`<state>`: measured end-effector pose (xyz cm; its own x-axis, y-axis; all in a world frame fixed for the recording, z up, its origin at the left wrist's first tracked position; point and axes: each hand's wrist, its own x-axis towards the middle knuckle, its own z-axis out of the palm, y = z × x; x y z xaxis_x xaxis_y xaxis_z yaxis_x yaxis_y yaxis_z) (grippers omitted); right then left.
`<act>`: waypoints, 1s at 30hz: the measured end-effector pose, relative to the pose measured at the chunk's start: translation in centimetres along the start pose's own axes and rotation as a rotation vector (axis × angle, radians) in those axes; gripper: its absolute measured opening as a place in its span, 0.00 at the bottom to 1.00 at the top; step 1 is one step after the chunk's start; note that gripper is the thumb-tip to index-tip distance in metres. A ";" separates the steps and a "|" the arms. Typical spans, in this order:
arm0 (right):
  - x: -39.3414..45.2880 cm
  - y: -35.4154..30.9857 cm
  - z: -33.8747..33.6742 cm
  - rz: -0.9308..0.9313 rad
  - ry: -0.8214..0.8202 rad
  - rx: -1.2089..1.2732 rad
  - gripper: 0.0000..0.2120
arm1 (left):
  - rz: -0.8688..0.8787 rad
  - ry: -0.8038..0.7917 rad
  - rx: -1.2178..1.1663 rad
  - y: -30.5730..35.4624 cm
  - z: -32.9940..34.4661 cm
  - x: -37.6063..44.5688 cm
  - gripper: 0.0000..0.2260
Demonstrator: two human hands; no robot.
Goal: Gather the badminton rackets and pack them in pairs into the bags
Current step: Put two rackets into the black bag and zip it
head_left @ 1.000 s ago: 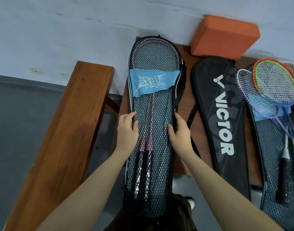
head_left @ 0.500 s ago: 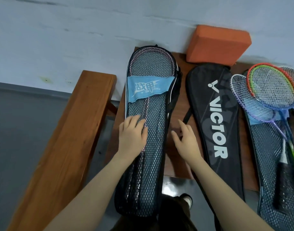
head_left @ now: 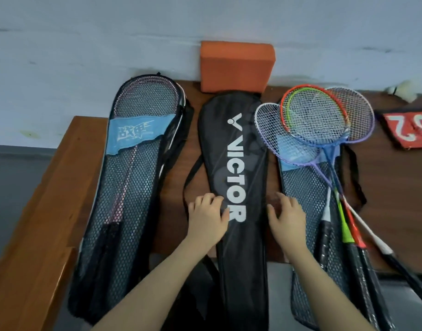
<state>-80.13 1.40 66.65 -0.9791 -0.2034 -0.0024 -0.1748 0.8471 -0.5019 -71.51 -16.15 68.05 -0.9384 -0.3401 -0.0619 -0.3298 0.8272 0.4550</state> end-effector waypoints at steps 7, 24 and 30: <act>0.4 3.7 -1.2 -0.124 -0.135 -0.110 0.17 | -0.357 -0.087 0.011 4.8 3.5 0.1 0.25; 0.9 -2.2 -1.1 0.084 -0.283 0.507 0.28 | -0.364 0.051 -0.478 1.2 0.4 -1.4 0.23; 1.0 -5.8 -2.2 0.000 -0.212 0.605 0.26 | -0.253 0.110 -0.229 0.1 -1.7 -0.7 0.20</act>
<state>-80.30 -2.61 71.45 -0.9264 -0.3488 -0.1421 -0.0248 0.4330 -0.9011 -70.73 -16.62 69.67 -0.8089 -0.5780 -0.1076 -0.5068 0.5929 0.6258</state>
